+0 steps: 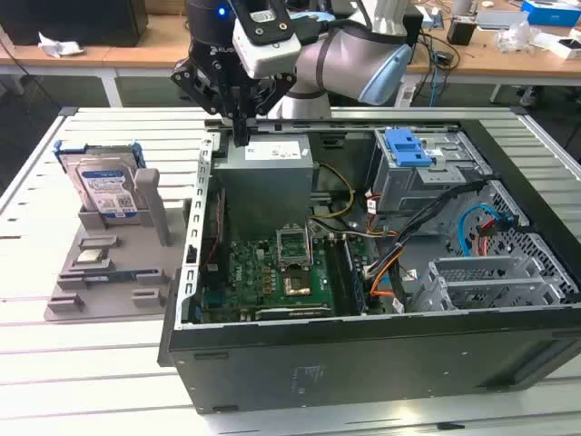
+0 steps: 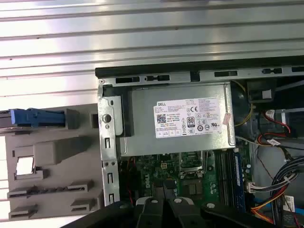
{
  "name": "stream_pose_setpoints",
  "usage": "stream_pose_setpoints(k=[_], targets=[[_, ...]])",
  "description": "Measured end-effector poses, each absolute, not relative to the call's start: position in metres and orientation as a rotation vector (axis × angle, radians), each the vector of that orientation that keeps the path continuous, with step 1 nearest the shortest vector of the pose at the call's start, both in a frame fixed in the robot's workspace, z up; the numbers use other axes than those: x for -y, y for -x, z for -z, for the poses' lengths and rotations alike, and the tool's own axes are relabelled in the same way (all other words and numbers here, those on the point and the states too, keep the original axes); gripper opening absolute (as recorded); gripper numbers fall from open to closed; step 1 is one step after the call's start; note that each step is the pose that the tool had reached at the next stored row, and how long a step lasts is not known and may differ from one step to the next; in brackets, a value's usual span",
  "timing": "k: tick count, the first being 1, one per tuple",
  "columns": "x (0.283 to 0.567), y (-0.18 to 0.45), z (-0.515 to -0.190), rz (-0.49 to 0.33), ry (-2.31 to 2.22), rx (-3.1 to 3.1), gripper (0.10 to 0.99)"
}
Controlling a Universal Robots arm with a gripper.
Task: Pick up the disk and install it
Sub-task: 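Reach for the disk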
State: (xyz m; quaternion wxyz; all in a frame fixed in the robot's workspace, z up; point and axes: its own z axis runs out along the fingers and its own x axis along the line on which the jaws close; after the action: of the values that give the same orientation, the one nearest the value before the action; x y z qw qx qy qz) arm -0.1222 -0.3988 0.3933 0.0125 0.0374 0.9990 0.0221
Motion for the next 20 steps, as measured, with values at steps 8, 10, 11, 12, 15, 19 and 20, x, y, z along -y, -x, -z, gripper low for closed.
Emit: stream_pose_setpoints(k=[8,10,11,12,15,19,20], targets=[[0.399,0.148,-0.393,-0.069,-0.117,-3.114,0.102],[0.399,0.155,-0.393,-0.069,-0.116,-3.114,0.102],[0.399,0.158,-0.393,-0.069,-0.117,-3.114,0.102],[0.399,0.163,-0.393,-0.069,-0.117,-3.114,0.102],[0.399,0.172,-0.393,-0.069,-0.116,-3.114,0.102],[0.399,0.197,-0.393,-0.069,-0.117,-3.114,0.102],[0.399,0.201,-0.393,-0.069,-0.117,-3.114,0.102]])
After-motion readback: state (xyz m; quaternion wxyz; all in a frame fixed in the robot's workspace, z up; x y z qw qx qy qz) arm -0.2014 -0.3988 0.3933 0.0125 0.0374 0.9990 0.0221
